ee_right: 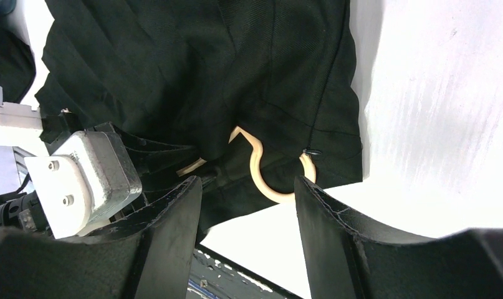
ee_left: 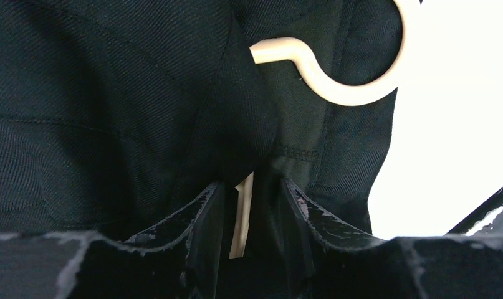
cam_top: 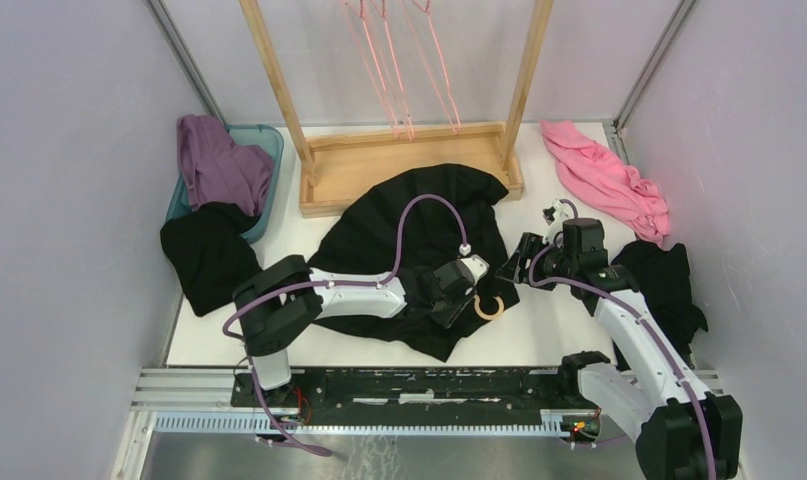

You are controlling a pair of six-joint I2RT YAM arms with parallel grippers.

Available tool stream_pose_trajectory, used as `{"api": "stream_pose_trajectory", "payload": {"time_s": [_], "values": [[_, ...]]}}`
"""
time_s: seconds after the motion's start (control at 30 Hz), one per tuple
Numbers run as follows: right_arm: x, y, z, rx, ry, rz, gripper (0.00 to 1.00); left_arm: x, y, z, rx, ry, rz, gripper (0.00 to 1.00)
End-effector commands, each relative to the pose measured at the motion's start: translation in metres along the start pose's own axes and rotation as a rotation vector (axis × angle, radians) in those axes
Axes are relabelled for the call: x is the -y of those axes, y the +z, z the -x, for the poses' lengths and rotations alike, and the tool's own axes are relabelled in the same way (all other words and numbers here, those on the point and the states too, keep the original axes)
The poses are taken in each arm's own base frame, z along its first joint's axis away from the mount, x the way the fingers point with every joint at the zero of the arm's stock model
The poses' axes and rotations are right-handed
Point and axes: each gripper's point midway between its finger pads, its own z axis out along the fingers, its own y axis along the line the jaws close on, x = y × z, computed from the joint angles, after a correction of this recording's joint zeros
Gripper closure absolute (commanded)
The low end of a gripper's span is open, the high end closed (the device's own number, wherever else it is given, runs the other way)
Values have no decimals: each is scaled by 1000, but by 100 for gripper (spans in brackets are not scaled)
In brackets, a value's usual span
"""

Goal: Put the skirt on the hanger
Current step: Hang the skirt at the center of the board.

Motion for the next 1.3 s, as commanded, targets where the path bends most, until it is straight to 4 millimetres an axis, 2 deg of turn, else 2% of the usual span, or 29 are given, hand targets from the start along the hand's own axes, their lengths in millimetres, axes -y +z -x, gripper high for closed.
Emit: {"api": "stream_pose_trajectory", "payload": {"time_s": [0.0,0.1,0.3,0.4,0.57,0.7,0.9,1.03,1.27], "values": [[-10,-5,12,46,-31,38,37,-12,-3,1,20,44,25,54],[-9,-4,12,43,-27,40,38,-14,-4,2,22,52,23,57],[-11,-6,13,44,-33,46,38,-17,9,-12,-30,52,-7,62],[-12,-7,13,46,-41,46,37,-18,9,-15,-18,37,-22,81],[-13,-7,14,47,-42,52,37,-24,14,-23,-37,22,-26,97],[-13,-8,14,49,-45,53,38,-17,0,-7,17,10,-62,97],[-17,-15,18,68,-55,57,38,-15,-43,39,150,-8,-79,97],[-21,-24,23,89,-67,52,38,-16,-63,58,209,-35,-100,97],[-22,-46,31,161,-92,12,37,-22,-77,72,257,-85,-126,97]]}}
